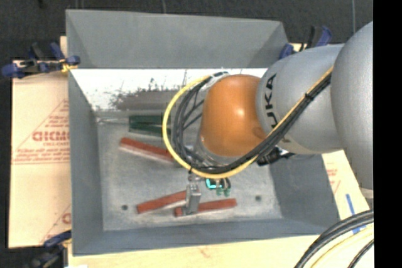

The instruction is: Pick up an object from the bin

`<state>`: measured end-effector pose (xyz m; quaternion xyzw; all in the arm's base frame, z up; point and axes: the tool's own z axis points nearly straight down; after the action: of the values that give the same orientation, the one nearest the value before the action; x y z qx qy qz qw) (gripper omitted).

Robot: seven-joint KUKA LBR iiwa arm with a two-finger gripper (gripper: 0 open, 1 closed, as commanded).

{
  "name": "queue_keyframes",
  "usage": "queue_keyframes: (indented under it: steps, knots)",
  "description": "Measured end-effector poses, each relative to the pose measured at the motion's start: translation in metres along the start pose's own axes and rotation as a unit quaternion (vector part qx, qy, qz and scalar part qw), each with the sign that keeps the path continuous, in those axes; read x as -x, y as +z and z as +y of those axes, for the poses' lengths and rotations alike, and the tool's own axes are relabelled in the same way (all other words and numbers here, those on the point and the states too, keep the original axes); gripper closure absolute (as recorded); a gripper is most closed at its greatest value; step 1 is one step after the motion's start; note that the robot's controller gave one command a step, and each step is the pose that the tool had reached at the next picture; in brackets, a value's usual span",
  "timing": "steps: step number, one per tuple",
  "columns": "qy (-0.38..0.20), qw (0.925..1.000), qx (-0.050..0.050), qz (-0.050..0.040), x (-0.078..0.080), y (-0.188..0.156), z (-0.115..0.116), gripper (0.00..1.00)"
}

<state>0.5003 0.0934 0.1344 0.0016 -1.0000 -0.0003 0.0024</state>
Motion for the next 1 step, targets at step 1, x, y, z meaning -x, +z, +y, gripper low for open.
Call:
queue_keyframes:
  steps: [1]
  knots:
    - [0.001, 1.0, 0.0, -0.0034, 0.0019, -0.0031, -0.0002, 0.0]
